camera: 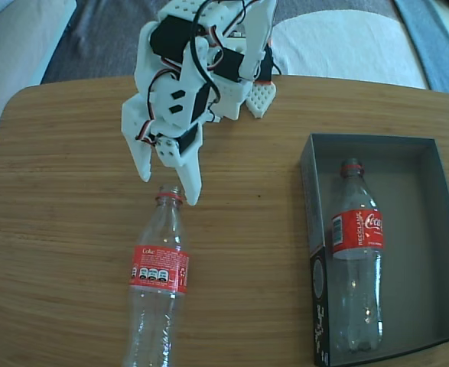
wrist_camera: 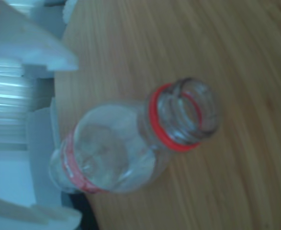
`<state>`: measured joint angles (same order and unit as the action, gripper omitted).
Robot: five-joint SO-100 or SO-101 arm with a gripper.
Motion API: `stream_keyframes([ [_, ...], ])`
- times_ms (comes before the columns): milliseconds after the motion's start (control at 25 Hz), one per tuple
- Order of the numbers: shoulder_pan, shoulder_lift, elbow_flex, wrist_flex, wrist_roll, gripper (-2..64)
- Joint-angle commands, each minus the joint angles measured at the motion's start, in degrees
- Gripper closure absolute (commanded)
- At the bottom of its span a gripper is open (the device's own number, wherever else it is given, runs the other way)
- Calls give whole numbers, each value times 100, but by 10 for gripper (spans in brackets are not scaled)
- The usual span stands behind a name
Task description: Grasp the bottles and put them in the box.
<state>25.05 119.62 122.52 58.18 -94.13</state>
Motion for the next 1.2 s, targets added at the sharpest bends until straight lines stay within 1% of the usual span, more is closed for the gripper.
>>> stream_keyframes([
  [0,44,53,0,-202,-35,251],
  [120,105,53,220,-571,-299,253],
  [240,141,53,369,-949,-378,254],
  [360,141,53,387,-1099,-457,252],
  [520,132,53,501,-1134,-914,252],
  [600,79,53,501,-1134,-984,250],
  [680,35,53,483,-1134,-976,245],
  [840,-105,62,475,-1134,-984,201],
  [1160,-773,44,536,-1081,-940,206],
])
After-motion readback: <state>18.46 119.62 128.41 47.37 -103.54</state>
